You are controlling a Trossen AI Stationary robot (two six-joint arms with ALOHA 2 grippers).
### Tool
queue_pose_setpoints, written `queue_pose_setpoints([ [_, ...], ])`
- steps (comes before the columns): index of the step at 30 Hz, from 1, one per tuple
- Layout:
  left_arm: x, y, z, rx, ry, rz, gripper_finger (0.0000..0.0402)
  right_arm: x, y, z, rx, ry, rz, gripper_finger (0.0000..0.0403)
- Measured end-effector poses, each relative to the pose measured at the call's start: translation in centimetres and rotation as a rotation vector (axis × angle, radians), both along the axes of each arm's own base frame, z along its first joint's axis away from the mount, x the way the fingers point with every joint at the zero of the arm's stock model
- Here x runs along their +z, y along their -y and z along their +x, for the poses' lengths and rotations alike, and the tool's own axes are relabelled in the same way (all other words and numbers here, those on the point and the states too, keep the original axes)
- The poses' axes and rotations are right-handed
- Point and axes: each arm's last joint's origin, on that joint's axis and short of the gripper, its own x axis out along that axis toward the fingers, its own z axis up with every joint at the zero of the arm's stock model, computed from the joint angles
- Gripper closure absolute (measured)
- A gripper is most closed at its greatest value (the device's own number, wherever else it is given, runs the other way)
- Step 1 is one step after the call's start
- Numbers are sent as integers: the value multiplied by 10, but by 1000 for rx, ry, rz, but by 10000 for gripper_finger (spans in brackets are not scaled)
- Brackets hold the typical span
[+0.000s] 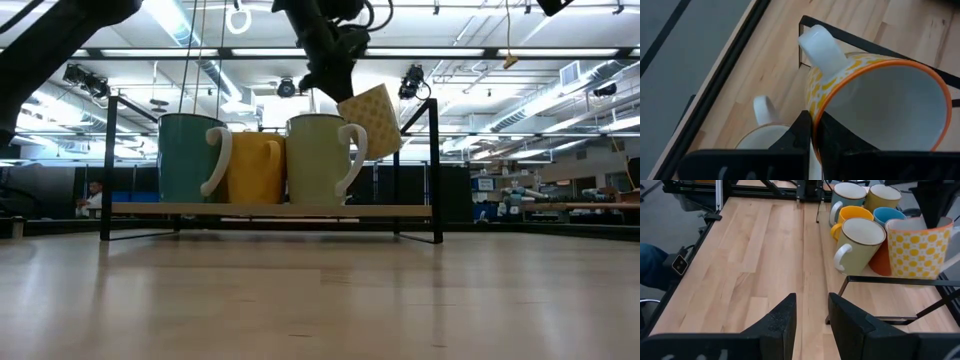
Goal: Place coffee mugs
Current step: Put the yellow patterned mug on the shelf
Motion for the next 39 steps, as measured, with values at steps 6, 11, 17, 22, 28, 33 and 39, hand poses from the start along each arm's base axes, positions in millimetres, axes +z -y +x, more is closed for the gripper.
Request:
queue_pose_setpoints([
  [6, -14, -2, 7, 4, -30, -13, 382, 0, 0, 0, 12, -3, 9, 284],
  [11, -25, -3, 13, 12, -45, -28, 382, 0, -1, 0, 18, -5, 15, 285],
  [17, -32, -4, 19, 16, -41, -29, 381, 0, -1, 0, 21, -5, 14, 284],
  [22, -40, -3, 23, 11, -57, -34, 380, 0, -1, 0, 21, -5, 14, 284],
  [28, -44, -2, 23, 8, -84, -44, 379, 0, -1, 0, 20, -5, 16, 284],
  [33, -44, -1, 22, 9, -95, -48, 379, 0, -1, 0, 20, -5, 16, 284],
  [39, -45, 1, 22, 4, -97, -48, 379, 0, -1, 0, 20, -6, 16, 284],
])
